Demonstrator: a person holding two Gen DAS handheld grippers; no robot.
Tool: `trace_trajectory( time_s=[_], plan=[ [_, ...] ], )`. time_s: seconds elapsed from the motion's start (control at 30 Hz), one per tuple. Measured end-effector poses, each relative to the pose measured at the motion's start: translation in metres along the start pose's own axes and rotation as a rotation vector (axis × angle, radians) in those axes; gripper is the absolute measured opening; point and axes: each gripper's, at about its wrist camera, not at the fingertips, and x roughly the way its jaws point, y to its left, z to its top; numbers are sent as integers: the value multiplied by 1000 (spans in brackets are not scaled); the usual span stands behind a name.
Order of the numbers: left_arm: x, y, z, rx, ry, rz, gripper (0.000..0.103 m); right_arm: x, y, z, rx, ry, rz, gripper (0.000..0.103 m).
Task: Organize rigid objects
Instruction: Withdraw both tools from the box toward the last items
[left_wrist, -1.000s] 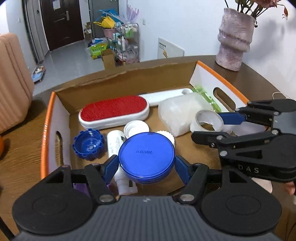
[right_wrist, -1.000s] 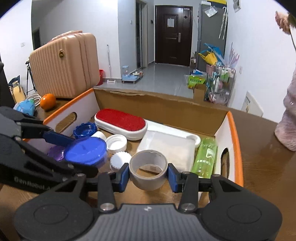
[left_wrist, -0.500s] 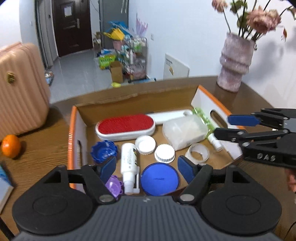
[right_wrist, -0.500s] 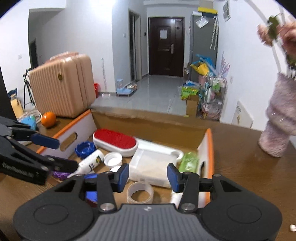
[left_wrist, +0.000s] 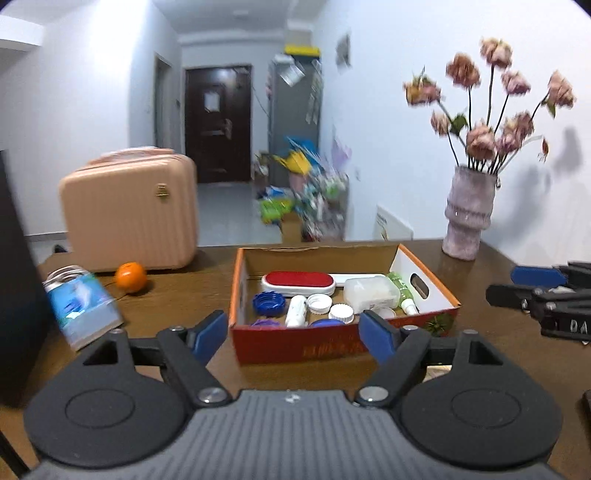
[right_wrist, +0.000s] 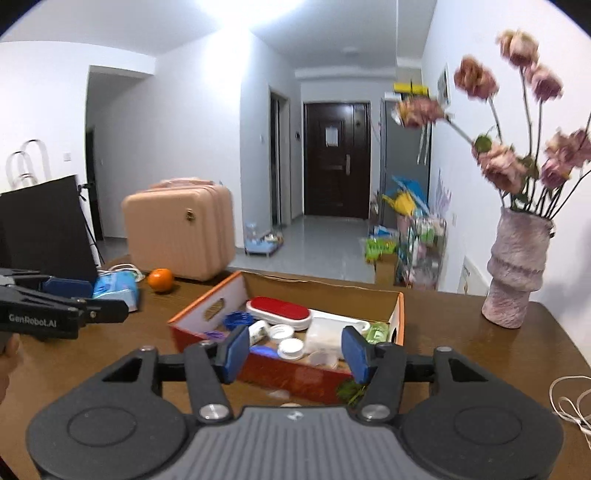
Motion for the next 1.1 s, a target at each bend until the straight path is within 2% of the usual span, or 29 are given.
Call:
trace_trajectory(
  time_s=[0.17,0.27,0.4,0.5,0.57,0.83,1.1],
  plan=[
    [-72,-4,-46,-44,-119,90,92,-64,30,-42,-14,-81,11,65],
    [-109,-11,-80,-37,-186,155,96,-93,44,-74,13,-91,29,68],
    [-143,-18,-122,-43,-175,147,96,-114,59,-116,63,-54,48,73],
    [-157,-27,-146,2,-152,107,97,-121,70,-135,33,-15,38,73],
    [-162,-32,-152,28,-151,111,97,-126,74,-138,31,-11,21,73],
    [-166,-31,-152,20,-161,94,97,-124,69,-134,50,-17,8,73],
    [-126,-31,-151,21,-83,61,97,-80,48,-131,77,32,-21,71]
  ],
)
